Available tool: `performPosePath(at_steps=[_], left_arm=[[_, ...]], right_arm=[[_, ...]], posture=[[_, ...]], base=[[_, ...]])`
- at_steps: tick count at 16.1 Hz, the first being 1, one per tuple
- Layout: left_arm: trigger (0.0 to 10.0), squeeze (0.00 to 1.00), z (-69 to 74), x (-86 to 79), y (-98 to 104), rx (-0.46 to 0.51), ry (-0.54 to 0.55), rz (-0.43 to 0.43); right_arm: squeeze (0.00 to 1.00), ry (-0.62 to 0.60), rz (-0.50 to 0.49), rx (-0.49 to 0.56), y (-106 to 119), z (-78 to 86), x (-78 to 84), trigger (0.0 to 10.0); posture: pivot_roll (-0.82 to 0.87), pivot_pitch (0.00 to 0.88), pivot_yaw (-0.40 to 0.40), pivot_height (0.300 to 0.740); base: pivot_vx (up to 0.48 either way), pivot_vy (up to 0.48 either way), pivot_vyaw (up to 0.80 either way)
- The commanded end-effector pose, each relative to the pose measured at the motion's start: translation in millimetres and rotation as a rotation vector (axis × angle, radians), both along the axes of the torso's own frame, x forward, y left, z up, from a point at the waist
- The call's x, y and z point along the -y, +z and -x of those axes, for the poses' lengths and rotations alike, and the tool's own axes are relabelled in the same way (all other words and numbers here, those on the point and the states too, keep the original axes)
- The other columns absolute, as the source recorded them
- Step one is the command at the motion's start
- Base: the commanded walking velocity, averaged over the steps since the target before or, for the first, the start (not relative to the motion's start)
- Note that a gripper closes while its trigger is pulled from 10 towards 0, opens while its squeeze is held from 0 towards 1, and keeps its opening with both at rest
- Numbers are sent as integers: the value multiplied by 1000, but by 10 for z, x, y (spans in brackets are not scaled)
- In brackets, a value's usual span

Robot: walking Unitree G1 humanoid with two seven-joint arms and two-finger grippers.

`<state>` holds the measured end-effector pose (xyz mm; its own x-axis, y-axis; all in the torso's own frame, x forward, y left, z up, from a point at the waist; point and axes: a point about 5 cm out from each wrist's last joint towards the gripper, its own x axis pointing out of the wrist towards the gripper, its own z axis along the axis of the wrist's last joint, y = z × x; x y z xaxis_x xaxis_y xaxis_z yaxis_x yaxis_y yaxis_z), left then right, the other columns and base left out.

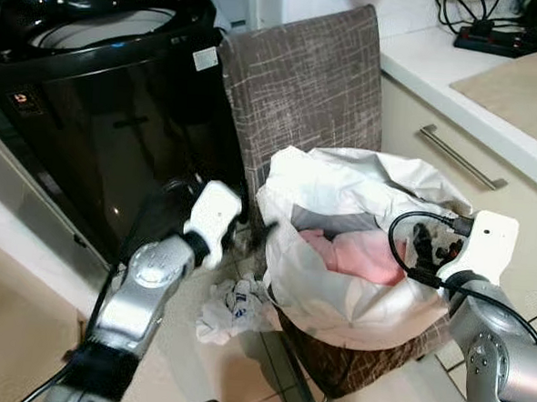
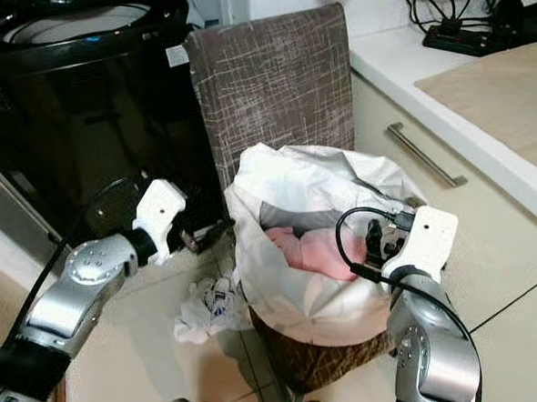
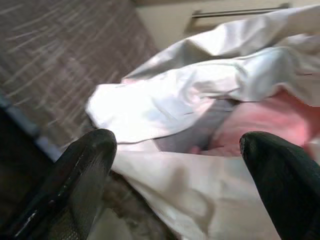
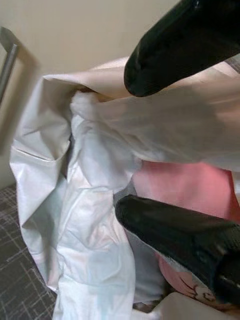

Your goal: Clothes washing

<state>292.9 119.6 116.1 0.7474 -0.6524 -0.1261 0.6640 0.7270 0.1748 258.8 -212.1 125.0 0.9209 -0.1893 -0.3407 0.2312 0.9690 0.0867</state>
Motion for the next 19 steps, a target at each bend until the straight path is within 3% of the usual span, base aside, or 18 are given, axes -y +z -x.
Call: performPosePath(at_steps=[1, 3, 7, 8, 10, 14, 19], left_arm=[[10000, 0, 31, 5, 54, -11, -56, 7], [10000, 0, 126, 21, 40, -64, -170, -30], [10000, 0, 190, 84, 82, -81, -221, -9], [10000, 0, 193, 83, 94, -82, -225, -12], [10000, 0, 186, 78, 130, -78, -223, -12], [10000, 0, 208, 82, 154, -81, -217, 0], [10000, 0, 220, 107, 142, -86, -218, 1]], right_arm=[[1000, 2, -15, -2, 15, 5, -20, 10000], [1000, 0, -44, -39, -60, -16, -14, 10000], [1000, -10, -53, -84, -151, -71, 18, 10000], [0, -13, -57, -89, -171, -80, 23, 10000], [0, 0, -60, -99, -205, -124, 15, 10000], [0, 0, 54, -98, -85, -104, -66, 10000], [0, 1, 60, -83, -117, -82, -148, 10000]], posture=[[-276, 48, 110, 740], [-265, 52, 107, 740], [-260, 50, 107, 740], [-258, 47, 107, 740], [-253, 42, 106, 740], [-248, 36, 99, 740], [-250, 24, 92, 740]], base=[[0, 0, 0], [0, 0, 0], [0, 0, 0], [0, 0, 0], [0, 0, 0], [0, 0, 0], [0, 0, 0]])
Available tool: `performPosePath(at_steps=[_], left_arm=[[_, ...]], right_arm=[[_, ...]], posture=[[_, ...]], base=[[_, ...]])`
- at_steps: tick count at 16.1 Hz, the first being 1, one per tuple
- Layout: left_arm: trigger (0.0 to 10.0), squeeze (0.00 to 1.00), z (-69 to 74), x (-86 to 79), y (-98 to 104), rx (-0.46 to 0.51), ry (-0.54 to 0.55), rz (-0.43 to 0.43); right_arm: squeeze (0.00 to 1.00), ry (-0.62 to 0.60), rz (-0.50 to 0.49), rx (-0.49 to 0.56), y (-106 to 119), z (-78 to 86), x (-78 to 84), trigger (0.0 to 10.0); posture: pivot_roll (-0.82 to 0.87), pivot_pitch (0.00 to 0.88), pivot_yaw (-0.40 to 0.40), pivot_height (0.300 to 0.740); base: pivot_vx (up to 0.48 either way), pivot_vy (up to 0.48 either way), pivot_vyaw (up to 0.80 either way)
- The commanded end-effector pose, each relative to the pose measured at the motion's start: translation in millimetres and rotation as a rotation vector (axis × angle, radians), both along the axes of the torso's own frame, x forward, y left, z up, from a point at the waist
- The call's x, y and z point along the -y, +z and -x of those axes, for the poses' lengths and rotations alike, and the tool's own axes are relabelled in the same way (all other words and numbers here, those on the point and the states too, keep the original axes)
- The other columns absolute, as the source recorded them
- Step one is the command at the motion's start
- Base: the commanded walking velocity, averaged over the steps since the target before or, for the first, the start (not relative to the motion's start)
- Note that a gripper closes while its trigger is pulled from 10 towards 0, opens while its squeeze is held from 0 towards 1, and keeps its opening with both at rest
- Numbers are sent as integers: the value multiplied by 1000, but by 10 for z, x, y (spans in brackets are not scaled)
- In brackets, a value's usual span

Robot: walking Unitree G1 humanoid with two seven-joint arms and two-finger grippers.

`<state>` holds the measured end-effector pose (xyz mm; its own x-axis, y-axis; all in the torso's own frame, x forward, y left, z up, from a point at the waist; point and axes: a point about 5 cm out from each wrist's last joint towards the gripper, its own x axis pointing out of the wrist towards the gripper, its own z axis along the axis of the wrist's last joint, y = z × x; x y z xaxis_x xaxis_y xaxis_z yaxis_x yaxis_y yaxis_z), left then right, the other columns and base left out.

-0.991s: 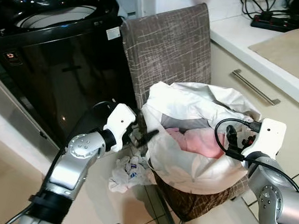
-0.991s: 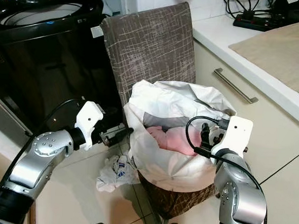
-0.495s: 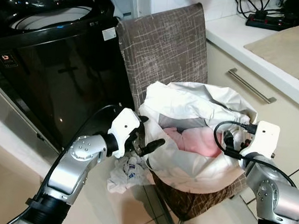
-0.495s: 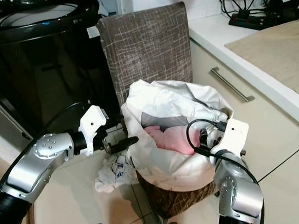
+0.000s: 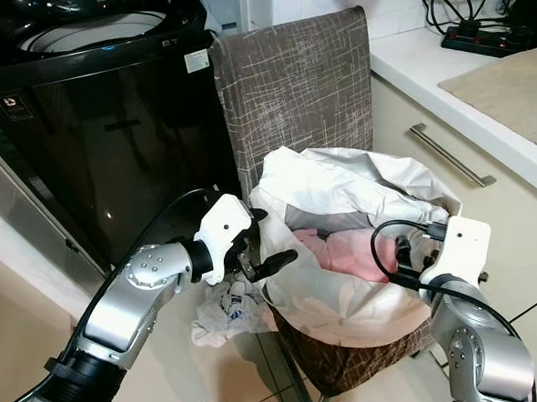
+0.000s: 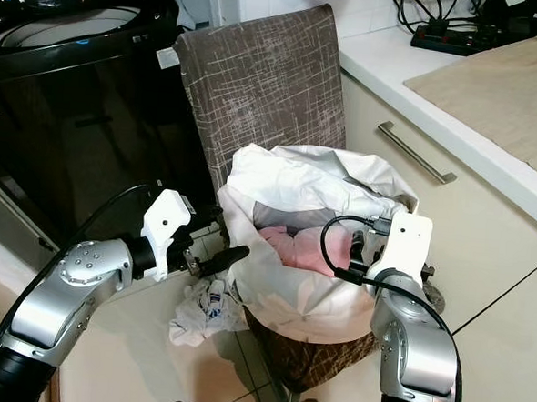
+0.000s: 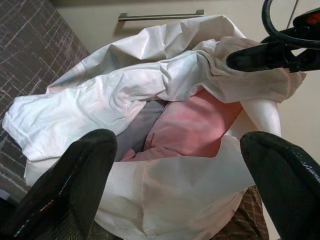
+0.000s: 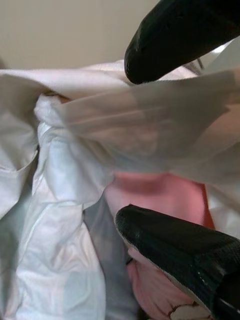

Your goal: Clothes washing

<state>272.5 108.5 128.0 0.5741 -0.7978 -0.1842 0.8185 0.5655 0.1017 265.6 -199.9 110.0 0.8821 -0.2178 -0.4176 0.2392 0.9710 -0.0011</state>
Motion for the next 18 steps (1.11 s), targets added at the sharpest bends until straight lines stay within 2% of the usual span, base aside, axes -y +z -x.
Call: performPosePath(at_steps=[1, 3, 5, 10, 15, 18], left_arm=[[10000, 0, 12, 3, 25, 7, -2, -2], [10000, 0, 13, 8, 28, 8, -2, -2], [10000, 0, 8, 1, 35, 9, 0, -4], [10000, 0, 26, 3, 40, 9, 7, -2], [10000, 0, 33, -5, 38, 10, 15, -6], [10000, 0, 43, 22, 44, 8, 10, -1]], right_arm=[[0, 9, -4, 18, 20, -51, -23, 10000], [0, 2, -4, 16, -11, -128, -2, 10000], [0, 17, -5, 33, 30, -181, -56, 10000], [0, 37, -37, -3, -130, -240, -126, 10000], [0, 43, -23, 6, -122, -255, -141, 10000], [0, 24, -55, -75, -399, -237, -135, 10000]], posture=[[-250, 24, 92, 740], [-250, 24, 92, 740], [-245, 24, 97, 740], [-229, 32, 93, 740], [-222, 38, 90, 740], [-229, 48, 93, 740]], base=[[0, 0, 0], [0, 0, 0], [0, 0, 0], [0, 0, 0], [0, 0, 0], [0, 0, 0]])
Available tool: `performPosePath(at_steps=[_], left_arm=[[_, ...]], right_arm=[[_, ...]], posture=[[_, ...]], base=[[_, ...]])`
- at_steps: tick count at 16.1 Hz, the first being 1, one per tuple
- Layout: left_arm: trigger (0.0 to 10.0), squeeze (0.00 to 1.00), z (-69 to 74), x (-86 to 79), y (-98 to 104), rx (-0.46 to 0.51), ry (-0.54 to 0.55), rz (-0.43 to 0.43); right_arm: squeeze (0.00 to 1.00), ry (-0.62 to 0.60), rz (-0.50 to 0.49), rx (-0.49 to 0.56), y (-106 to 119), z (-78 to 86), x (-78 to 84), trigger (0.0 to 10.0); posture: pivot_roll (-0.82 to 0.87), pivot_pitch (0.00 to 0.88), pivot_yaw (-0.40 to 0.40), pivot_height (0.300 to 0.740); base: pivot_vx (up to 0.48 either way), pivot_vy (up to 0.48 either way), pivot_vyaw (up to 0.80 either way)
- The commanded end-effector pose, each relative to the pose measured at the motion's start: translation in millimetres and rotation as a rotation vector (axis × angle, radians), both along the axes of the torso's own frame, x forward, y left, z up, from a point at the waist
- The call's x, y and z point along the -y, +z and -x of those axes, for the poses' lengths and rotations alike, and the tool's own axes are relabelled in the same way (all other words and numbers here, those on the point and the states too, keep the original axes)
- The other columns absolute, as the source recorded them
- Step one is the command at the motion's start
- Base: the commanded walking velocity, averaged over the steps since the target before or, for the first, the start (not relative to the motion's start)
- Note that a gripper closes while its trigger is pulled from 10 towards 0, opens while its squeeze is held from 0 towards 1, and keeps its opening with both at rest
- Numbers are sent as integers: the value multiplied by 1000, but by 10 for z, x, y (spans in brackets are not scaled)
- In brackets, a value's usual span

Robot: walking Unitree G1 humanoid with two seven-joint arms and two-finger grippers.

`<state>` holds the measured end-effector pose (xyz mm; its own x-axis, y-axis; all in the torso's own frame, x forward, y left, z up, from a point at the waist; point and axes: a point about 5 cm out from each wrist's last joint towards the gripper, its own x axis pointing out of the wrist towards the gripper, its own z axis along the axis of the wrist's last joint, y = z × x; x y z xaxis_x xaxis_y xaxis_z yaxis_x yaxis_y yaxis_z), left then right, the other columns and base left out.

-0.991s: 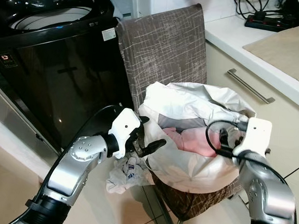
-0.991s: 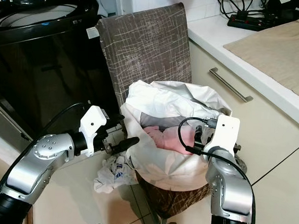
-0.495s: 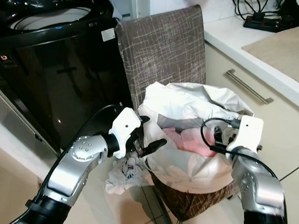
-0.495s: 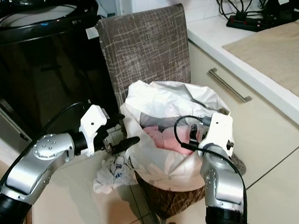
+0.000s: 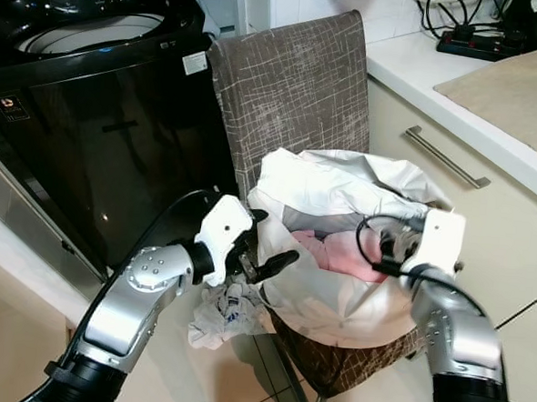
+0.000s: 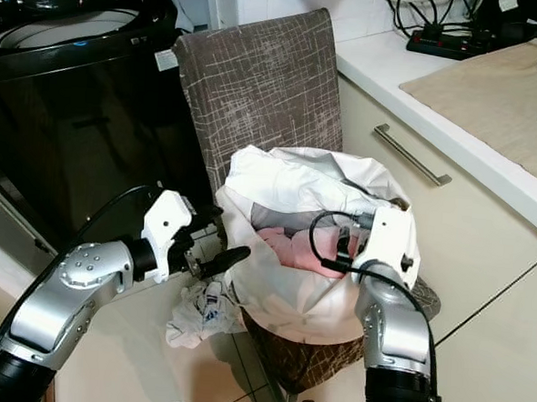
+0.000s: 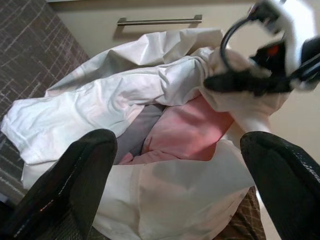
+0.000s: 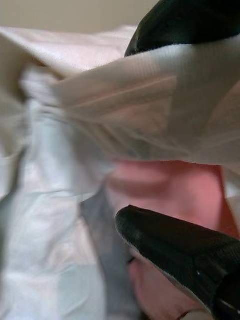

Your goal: Clothes washing

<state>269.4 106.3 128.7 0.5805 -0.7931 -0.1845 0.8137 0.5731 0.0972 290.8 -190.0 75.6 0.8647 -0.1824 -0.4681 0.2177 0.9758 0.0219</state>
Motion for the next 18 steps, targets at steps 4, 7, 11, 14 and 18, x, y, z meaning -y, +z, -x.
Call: performPosePath(at_steps=[4, 7, 11, 14, 18], left_arm=[[10000, 0, 8, -1, 51, 11, -10, -11], [10000, 0, 4, -5, 67, 16, -9, -15], [10000, 0, 4, -6, 67, 18, 8, -11], [10000, 0, 7, 21, 58, 16, 10, -4], [10000, 0, -56, 45, 37, 19, 76, 25]], right_arm=[[0, -5, -44, -106, -385, -96, 28, 10000], [0, -19, -57, -31, -265, -271, 28, 0], [0, 31, -75, 88, -71, -455, -89, 0], [0, 54, -108, 121, -22, -481, -150, 0], [0, 56, -145, 128, -71, -476, -145, 0]], posture=[[-220, 57, 107, 740], [-220, 57, 107, 740], [-206, 54, 95, 740], [-212, 55, 87, 740], [-220, 55, 84, 740]], base=[[0, 0, 0], [0, 0, 0], [0, 0, 0], [0, 0, 0], [0, 0, 0]])
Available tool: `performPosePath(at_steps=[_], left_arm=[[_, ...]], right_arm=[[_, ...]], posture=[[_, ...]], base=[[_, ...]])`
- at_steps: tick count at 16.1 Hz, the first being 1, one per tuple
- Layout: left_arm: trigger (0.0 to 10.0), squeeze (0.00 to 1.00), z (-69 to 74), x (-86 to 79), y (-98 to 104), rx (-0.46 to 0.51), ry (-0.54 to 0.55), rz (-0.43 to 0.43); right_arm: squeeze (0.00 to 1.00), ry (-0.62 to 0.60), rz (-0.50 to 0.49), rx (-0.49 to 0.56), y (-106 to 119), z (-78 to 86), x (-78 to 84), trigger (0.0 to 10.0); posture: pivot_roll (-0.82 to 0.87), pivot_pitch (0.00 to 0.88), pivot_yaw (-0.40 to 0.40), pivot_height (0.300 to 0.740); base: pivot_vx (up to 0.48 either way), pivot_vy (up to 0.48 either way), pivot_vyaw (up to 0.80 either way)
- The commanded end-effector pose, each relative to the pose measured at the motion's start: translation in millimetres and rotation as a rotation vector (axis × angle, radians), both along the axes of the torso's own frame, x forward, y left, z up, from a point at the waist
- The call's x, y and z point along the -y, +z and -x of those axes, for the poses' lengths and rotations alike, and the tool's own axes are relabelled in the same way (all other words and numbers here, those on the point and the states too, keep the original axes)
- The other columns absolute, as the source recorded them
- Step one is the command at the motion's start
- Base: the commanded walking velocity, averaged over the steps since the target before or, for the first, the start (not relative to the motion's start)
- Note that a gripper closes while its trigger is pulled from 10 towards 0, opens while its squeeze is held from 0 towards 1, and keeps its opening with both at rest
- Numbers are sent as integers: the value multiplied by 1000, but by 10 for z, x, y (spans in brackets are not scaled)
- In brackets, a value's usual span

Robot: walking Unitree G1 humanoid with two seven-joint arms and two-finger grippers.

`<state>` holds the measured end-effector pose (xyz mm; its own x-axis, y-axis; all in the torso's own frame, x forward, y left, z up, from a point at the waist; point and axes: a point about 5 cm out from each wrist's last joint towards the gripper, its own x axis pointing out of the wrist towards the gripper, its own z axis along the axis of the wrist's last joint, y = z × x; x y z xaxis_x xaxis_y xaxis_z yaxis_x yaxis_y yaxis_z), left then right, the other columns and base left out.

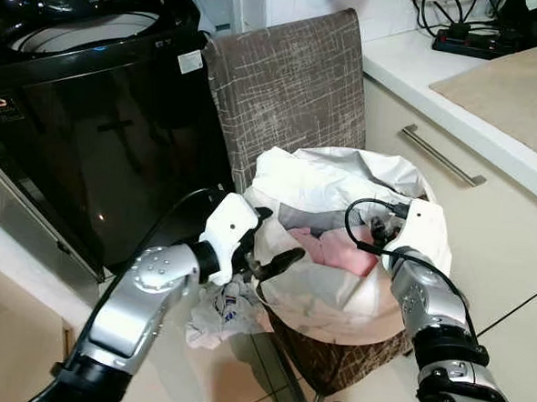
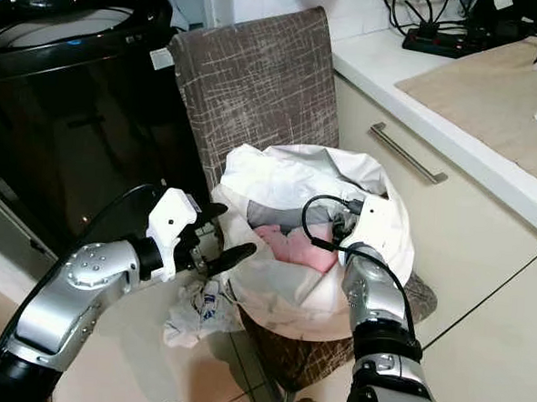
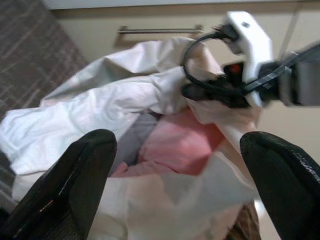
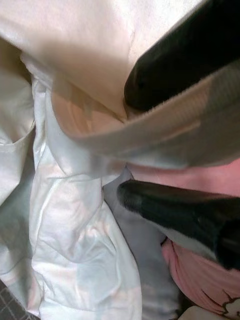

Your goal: Clothes washing

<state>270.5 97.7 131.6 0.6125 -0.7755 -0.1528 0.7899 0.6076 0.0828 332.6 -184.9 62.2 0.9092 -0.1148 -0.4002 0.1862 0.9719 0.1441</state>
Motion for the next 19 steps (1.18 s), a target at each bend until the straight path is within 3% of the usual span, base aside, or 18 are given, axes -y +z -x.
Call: performPosePath(at_steps=[1, 4, 9, 11, 13, 15, 16, 17, 18, 19], left_arm=[[10000, 0, -95, -57, -6, 6, 109, 10], [10000, 0, -114, -35, -29, -2, 174, 37], [10000, 0, -195, -53, -8, 31, 255, 43], [10000, 0, -272, -104, 8, 33, 346, 64], [10000, 0, -341, -130, 27, 27, 462, 109], [10000, 0, -347, -133, 18, 17, 501, 135], [10000, 0, -338, -139, 11, 21, 503, 132], [10000, 0, -340, -160, 10, 26, 511, 127], [10000, 0, -345, -182, 12, 31, 519, 121], [10000, 0, -358, -207, 15, 34, 528, 115]], right_arm=[[0, 41, -25, 56, 93, -67, -97, 0], [0, 135, 86, 161, 320, -124, -192, 0], [0, 167, 37, 294, 731, -245, -241, 0], [0, 178, 48, 339, 894, -298, -245, 0], [0, 207, 102, 447, 1237, -377, -277, 0], [0, 222, 126, 441, 1271, -397, -278, 0], [0, 213, 110, 408, 1173, -381, -267, 10000], [757, 219, 104, 389, 1085, -348, -283, 10000], [1000, 227, 113, 358, 999, -329, -305, 10000], [1000, 215, 182, 308, 871, -318, -298, 10000]], posture=[[-220, 50, 83, 740], [-218, 41, 75, 740], [-204, 12, 59, 740], [-197, 0, 49, 740], [-180, 0, 32, 740], [-172, 0, 20, 740], [-166, 0, 16, 740], [-161, 0, 13, 740], [-158, 0, 13, 740], [-156, 0, 15, 740]], base=[[0, 0, 0], [0, 0, 0], [0, 0, 0], [0, 0, 0], [0, 0, 0], [0, 0, 0], [0, 0, 0], [0, 0, 0], [0, 0, 0], [0, 0, 0]])
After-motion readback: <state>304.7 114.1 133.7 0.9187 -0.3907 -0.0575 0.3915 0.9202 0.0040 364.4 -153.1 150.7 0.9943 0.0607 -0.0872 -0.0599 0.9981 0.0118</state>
